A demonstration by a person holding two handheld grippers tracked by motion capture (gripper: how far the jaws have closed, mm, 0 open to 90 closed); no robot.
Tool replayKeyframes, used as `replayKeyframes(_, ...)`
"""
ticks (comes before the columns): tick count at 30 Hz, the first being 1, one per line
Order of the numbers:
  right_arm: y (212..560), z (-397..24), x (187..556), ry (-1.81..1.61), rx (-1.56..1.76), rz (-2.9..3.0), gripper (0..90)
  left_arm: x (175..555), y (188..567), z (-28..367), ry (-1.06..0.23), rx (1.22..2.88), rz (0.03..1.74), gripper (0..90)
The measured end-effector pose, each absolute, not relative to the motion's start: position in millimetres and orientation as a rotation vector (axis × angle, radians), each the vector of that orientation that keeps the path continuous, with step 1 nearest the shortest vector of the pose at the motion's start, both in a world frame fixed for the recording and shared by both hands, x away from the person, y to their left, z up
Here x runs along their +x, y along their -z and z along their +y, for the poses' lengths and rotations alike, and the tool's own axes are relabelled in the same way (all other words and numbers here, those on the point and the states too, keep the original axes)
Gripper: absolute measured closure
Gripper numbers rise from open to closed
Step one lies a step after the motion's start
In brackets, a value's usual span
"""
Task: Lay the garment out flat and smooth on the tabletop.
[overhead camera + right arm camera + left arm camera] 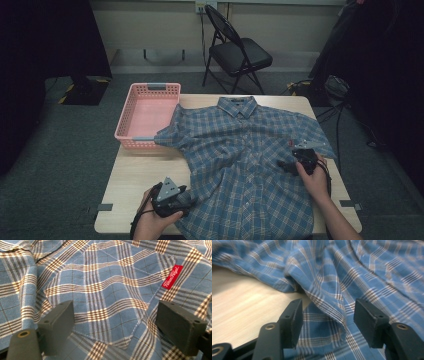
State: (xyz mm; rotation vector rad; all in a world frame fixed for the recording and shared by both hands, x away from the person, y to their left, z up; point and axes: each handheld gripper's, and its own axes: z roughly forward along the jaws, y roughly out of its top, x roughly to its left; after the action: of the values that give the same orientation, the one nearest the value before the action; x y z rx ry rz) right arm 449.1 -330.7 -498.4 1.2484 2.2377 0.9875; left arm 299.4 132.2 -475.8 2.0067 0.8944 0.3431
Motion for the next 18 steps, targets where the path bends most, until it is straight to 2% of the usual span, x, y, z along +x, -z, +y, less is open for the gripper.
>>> replayKeyframes(3,498,-331,449,-0.988,1.249,2.238,14.5,311,478,126,-0.293,2.051,0.885,60.9)
replayKeyframes(5,498,-331,450,-0.989,1.248,2.24,14.4,320,473,122,-0.283,2.073,0.878,76.1)
replayKeyframes(7,498,-331,450,-0.988,1.248,2.241,14.4,331,469,119,-0.283,2.094,0.88,84.5)
replayKeyframes(11,498,-331,450,-0.989,1.248,2.241,14.4,357,456,122,-0.311,2.074,0.881,87.7)
replayKeyframes(14,498,-331,450,-0.989,1.248,2.241,14.4,379,444,129,-0.38,2.057,0.898,87.5)
replayKeyframes(18,498,-331,450,-0.989,1.248,2.242,14.4,406,450,135,-0.449,2.04,0.945,87.1)
